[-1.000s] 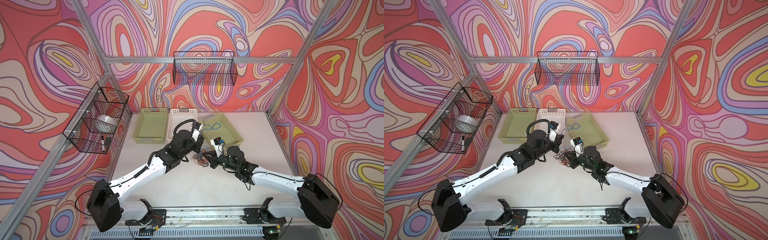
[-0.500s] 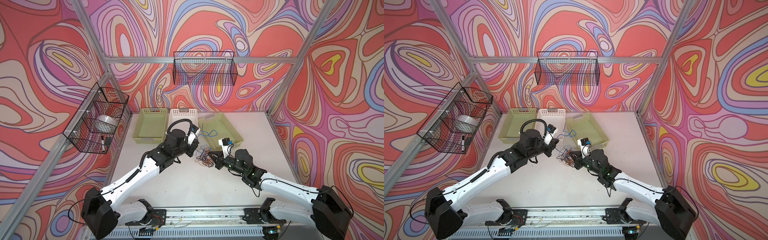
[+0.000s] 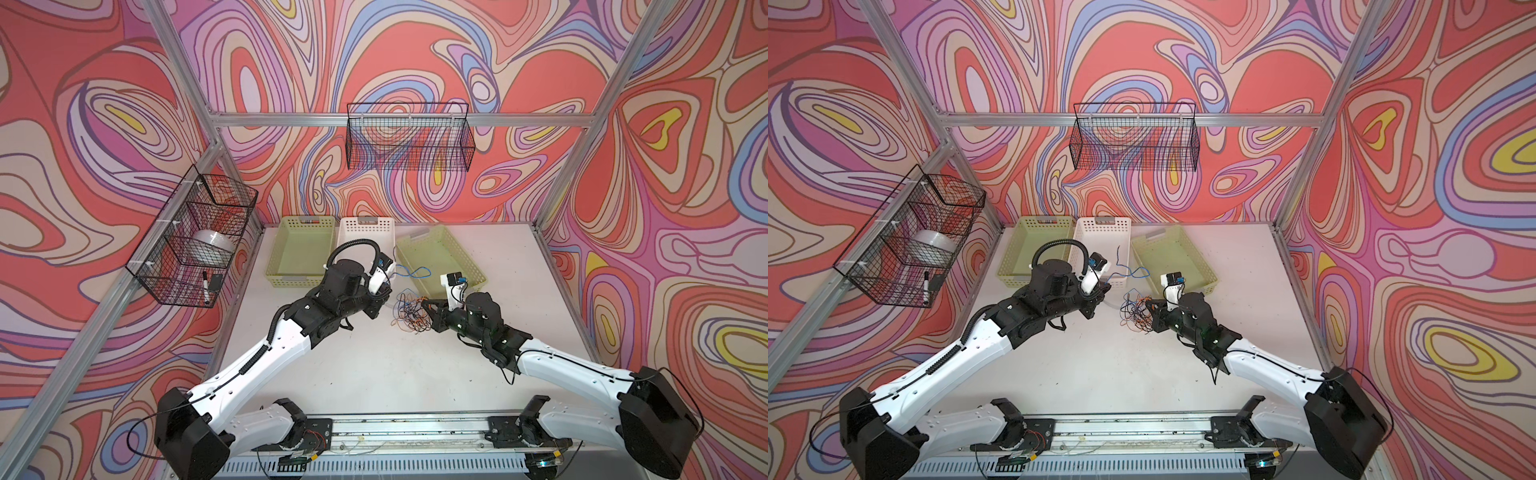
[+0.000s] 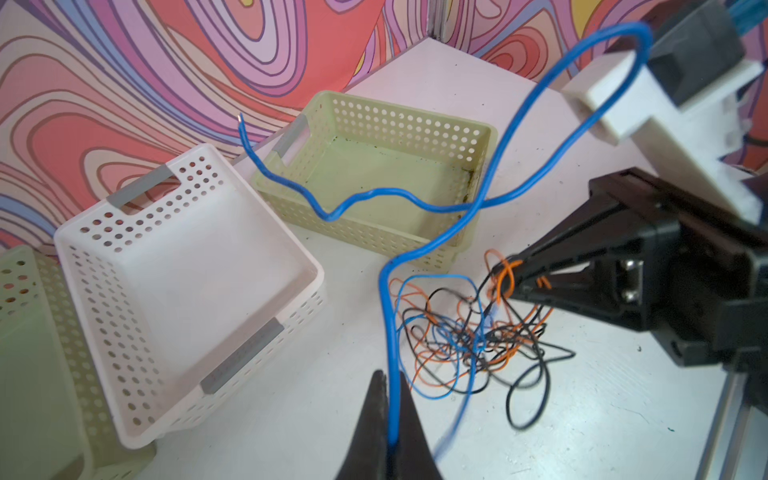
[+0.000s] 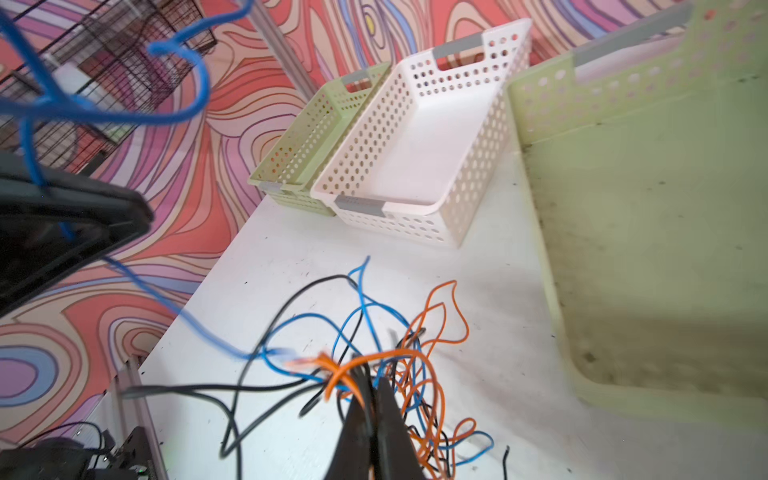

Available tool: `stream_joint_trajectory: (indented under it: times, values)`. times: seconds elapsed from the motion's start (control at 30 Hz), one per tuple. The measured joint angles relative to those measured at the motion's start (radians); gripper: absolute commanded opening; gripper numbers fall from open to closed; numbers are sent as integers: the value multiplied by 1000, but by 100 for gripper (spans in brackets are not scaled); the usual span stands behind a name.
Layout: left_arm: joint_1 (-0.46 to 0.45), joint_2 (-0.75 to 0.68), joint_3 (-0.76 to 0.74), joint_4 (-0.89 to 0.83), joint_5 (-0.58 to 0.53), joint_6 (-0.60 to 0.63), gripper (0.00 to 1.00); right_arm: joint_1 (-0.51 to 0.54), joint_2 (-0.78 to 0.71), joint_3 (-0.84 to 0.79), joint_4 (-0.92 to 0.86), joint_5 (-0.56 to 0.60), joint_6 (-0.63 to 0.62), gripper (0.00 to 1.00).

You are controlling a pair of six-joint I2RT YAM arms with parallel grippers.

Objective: Untangle the cables

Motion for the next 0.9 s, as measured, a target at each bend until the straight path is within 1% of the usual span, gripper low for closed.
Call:
stream_joint_trajectory:
  times: [0.13, 0.23, 0.37, 0.53, 0.57, 0.6, 0.63, 0.67, 0.77, 0.83, 0.9]
  values:
    - [46, -48, 8, -50, -48, 26, 0, -26, -4, -16, -59, 53, 8, 0]
    - [51, -62, 20, -57, -58, 37, 0, -26, -4, -19, -82, 55, 1, 0]
    - [52, -63, 30, -61, -61, 43, 0, -25, 17, -10, -82, -16, -35, 0]
    - [60, -34, 73, -60, -69, 43, 0, 13, 113, 53, -96, -111, -90, 0]
    - [66, -17, 93, -60, -69, 43, 0, 25, 136, 68, -100, -122, -97, 2]
    - [70, -3, 109, -58, -68, 43, 0, 34, 154, 78, -102, -129, -100, 6]
    - [77, 17, 129, -53, -66, 42, 0, 41, 170, 86, -105, -134, -103, 17]
    - [85, 38, 147, -49, -63, 41, 0, 44, 182, 93, -113, -135, -102, 24]
    - [121, 109, 199, -46, -39, 27, 0, 46, 193, 101, -142, -124, -115, 44]
    - [158, 159, 222, -34, -10, 10, 0, 46, 191, 112, -163, -110, -130, 52]
    - [199, 212, 245, -24, 24, -8, 0, 46, 182, 126, -188, -92, -150, 56]
